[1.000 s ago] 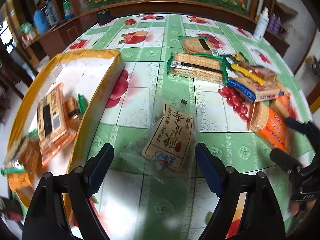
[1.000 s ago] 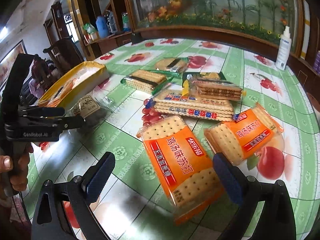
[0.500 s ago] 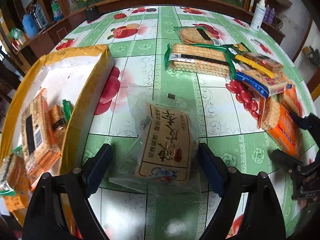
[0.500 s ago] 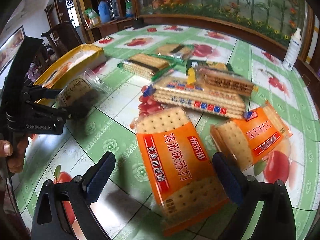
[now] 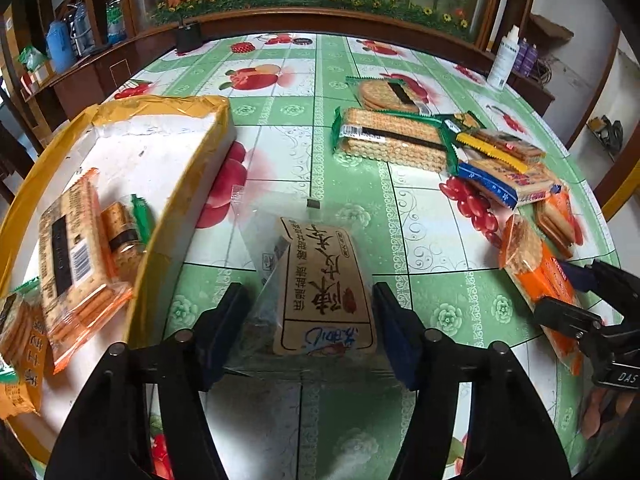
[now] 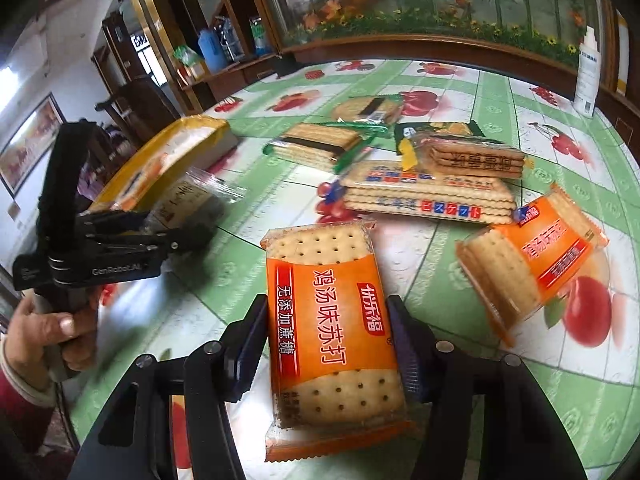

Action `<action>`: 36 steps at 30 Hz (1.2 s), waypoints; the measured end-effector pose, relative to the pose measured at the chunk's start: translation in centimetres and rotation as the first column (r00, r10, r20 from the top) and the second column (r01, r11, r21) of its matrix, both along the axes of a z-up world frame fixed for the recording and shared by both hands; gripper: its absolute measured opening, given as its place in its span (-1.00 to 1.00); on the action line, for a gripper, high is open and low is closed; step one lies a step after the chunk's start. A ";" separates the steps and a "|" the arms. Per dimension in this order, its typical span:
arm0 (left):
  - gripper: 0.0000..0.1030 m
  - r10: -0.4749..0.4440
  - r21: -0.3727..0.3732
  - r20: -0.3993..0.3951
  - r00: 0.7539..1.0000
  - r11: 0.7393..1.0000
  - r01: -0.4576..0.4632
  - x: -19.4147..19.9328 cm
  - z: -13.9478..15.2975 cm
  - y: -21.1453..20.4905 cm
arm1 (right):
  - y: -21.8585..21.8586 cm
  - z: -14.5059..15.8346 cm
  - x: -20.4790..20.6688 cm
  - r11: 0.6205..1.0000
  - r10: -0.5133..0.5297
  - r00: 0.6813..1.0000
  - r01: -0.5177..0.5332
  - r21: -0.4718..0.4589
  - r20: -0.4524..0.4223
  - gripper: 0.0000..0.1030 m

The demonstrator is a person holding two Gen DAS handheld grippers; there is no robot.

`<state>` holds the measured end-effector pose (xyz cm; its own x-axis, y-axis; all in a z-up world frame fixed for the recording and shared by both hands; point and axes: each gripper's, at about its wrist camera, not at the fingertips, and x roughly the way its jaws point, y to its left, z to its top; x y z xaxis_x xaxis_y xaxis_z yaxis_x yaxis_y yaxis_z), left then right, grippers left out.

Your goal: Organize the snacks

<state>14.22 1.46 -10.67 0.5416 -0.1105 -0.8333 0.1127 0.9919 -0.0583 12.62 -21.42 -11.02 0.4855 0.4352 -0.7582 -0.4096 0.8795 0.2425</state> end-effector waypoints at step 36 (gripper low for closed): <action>-0.33 -0.022 -0.046 0.160 0.987 0.998 0.030 -5.0 3.6 3.4 | 1.7 4.0 -3.7 0.959 0.018 0.997 -0.039 0.281 0.074 0.15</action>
